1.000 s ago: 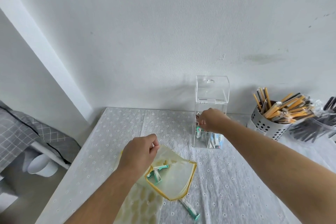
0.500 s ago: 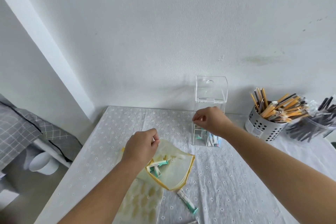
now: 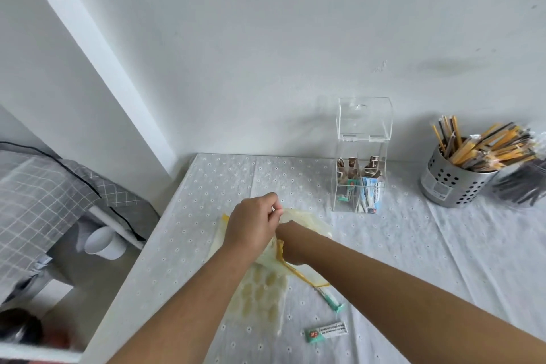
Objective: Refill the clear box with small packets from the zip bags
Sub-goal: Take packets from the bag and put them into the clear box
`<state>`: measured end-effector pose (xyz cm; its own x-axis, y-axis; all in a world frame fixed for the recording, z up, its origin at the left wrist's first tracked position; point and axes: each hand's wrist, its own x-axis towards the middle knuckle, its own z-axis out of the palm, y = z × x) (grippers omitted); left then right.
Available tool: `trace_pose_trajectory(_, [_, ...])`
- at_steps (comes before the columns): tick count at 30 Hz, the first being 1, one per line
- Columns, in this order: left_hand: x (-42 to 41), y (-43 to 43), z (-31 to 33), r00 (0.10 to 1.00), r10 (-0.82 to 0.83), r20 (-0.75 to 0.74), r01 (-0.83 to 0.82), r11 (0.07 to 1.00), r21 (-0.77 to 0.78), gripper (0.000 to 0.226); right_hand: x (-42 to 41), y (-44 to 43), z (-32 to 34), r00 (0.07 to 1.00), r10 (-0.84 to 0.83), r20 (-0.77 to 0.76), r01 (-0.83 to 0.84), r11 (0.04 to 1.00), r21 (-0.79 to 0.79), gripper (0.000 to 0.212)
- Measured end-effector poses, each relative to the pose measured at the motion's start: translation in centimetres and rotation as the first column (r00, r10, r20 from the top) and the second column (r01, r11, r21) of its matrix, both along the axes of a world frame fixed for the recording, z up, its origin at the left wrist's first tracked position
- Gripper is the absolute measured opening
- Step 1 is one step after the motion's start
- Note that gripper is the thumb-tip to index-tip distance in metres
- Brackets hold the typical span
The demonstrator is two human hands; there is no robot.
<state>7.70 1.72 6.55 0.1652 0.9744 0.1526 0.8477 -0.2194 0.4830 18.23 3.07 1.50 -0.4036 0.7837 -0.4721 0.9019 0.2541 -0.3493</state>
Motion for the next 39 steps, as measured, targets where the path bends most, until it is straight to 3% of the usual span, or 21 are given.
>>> trace_pose_trajectory(4, [-0.7,0.5,0.2,0.999,0.026,0.035,-0.027,1.0,0.007,0.008,-1.7,1.5,-3.0,0.994,0.014,0.106,-0.016,1.0,0.017,0.034])
trace_pose_trajectory(8, [-1.4,0.6,0.0,1.0,0.008,0.023,-0.008,1.0,-0.004,0.009,-1.1,1.7,-5.0,0.977,-0.051,0.209,0.022,0.99,0.137,0.054])
trace_pose_trajectory(15, [-1.6,0.4,0.0,1.0,-0.005,0.016,0.005,1.0,0.017,0.009,-0.4,2.2,-5.7,0.977,0.003,0.215,-0.053,0.972,0.227,0.034])
trace_pose_trajectory(21, [-1.6,0.4,-0.1,1.0,-0.01,0.02,0.009,1.0,0.016,0.007,0.1,2.3,-4.0,0.996,0.026,0.084,-0.044,0.977,0.21,0.024])
trace_pose_trajectory(26, [-1.5,0.7,0.1,1.0,-0.006,0.018,0.006,1.0,0.002,0.007,0.7,2.5,-2.5,0.988,0.013,-0.152,-0.005,0.998,0.055,0.014])
trace_pose_trajectory(30, [-1.3,0.8,0.1,1.0,0.005,0.018,-0.005,1.0,-0.015,0.007,1.7,2.4,-1.6,0.941,-0.148,-0.306,0.101,0.982,-0.162,0.018])
trace_pose_trajectory(34, [-1.0,0.9,0.1,1.0,0.002,0.018,-0.002,0.999,-0.034,0.007,2.4,2.1,-1.2,0.902,-0.258,-0.346,0.183,0.955,-0.234,0.011])
trace_pose_trajectory(36, [-0.9,1.0,0.1,1.0,0.004,0.015,-0.003,0.999,-0.04,0.007,2.7,1.7,-1.0,0.904,-0.251,-0.346,0.185,0.959,-0.214,0.002])
trace_pose_trajectory(39, [-0.7,1.2,0.2,1.0,0.016,0.004,-0.015,0.998,-0.058,0.007,3.1,1.1,0.2,0.94,-0.172,-0.294,0.132,0.98,-0.15,0.006])
